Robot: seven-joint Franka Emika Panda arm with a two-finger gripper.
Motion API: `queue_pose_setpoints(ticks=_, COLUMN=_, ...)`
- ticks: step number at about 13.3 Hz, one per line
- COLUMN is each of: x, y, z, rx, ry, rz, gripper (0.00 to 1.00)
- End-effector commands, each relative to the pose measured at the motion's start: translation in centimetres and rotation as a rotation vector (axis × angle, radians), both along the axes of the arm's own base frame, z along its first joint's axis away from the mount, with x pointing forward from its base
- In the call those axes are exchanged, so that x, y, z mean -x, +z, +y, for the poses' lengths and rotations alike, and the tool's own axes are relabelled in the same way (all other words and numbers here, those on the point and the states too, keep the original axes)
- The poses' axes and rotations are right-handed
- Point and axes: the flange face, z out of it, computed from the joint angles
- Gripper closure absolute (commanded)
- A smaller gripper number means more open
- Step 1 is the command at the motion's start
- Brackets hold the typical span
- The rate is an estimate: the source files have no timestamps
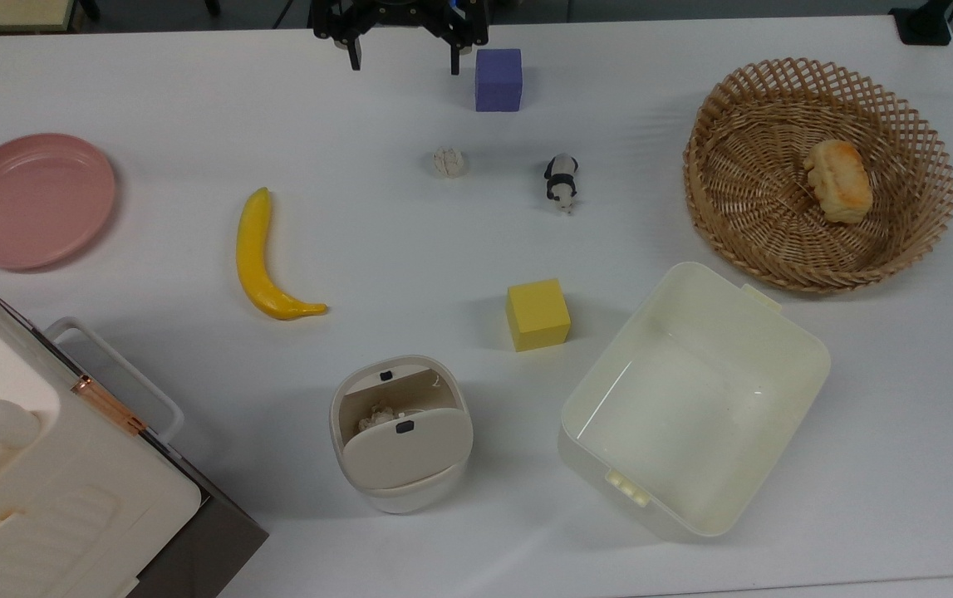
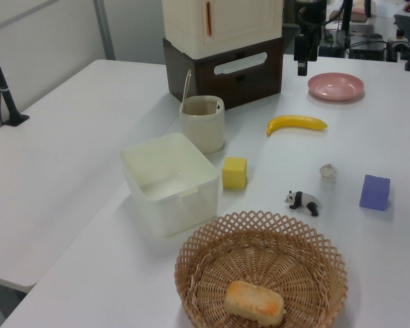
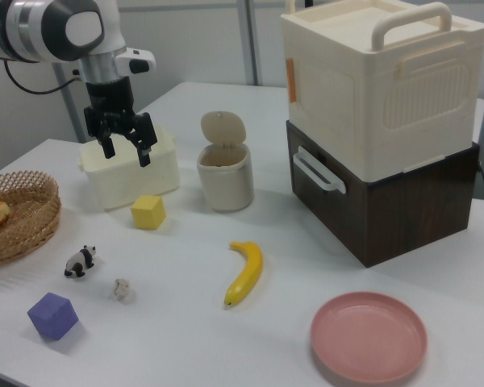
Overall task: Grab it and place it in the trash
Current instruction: 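Move the gripper over the small white figurine beside the purple cube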
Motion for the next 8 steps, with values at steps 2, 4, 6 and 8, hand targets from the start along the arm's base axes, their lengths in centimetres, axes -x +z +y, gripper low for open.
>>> queue_pose_setpoints(ticks=2, x=0.86, y=0.34, z=-0.63, rx=-0.005, ry=-0.001, rz=0.004, gripper=0.00)
queue_pose_setpoints(ticks=4, x=0.90, y=0.31, z=-0.64, rx=-0.005, ry=-0.001, rz=0.007, gripper=0.00)
queue_pose_setpoints(ticks=6, x=0.92, y=0.36, z=-0.62, rx=-0.006, ry=0.002, rz=0.009, gripper=0.00)
queue_pose_setpoints(ticks=8, x=0.86, y=0.19, z=-0.50, rx=-0.009, ry=0.007, rz=0.012, gripper=0.00)
